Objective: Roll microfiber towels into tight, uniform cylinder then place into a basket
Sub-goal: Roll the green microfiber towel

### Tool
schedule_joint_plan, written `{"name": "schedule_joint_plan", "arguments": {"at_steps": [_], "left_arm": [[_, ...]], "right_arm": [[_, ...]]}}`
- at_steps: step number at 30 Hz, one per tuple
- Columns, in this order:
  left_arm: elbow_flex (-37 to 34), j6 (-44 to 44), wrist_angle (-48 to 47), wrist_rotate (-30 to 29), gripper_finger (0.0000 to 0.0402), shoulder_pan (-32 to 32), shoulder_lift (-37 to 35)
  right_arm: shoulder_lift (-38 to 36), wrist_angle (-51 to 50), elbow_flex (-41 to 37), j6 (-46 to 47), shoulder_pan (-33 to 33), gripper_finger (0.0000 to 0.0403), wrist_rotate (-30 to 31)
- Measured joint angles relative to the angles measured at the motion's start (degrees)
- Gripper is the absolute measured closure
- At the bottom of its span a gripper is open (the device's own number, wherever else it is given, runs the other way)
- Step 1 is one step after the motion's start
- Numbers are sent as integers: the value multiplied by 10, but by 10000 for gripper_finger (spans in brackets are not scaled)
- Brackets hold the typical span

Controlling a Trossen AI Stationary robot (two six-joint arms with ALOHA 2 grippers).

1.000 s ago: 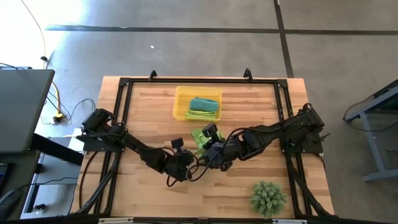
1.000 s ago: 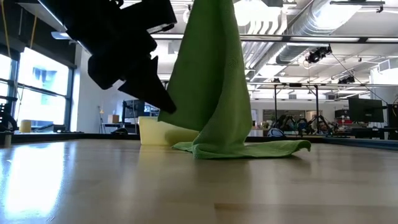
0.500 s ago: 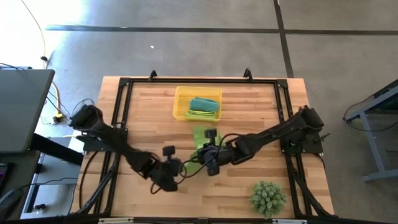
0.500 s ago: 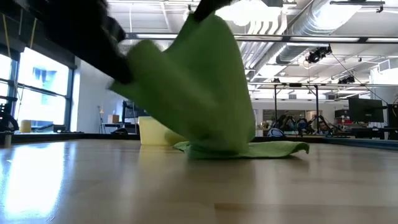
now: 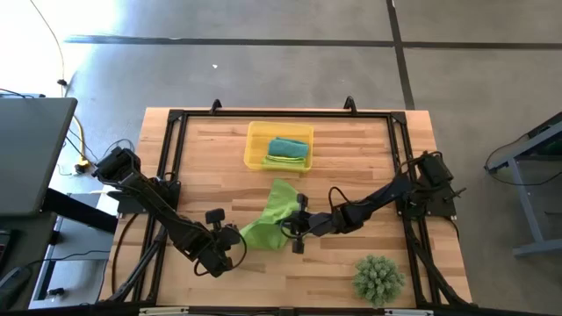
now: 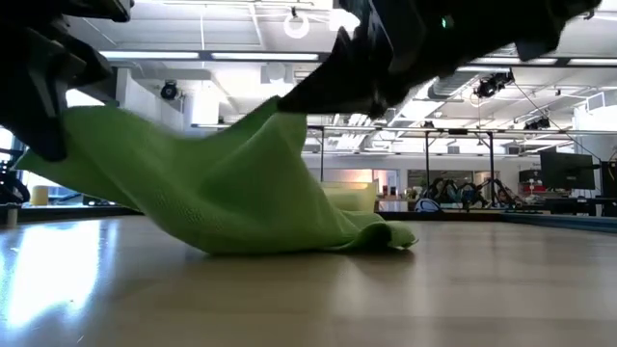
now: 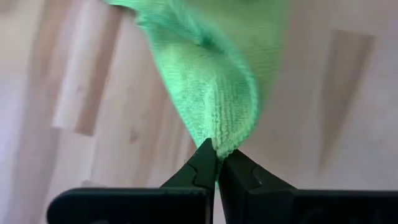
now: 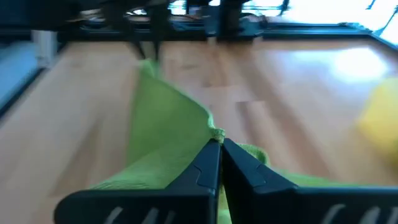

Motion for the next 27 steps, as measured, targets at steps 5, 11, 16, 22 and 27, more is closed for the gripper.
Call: {"name": "schedule_joint_plan", "arguments": {"at_steps": [5,11,16,22,27], "left_arm": [[0,-10,-11,-18,401,6,0],[0,-15,-20,-18,401,13,0],[0,-15,-28,-17,402,13,0],[0,-20,-36,-15,402,13,0],[0,-25,-38,-15,402,12,0]], "right_arm": [[32,16,-22,35,9,352,-45],[29,-18,-18,-8,22,257,-164],[-19,-119,-5,-109,28,233,-224],[-70,-288,36,-220,28,239,-178],[-57,-318,73,-259,11,250,-108]]}}
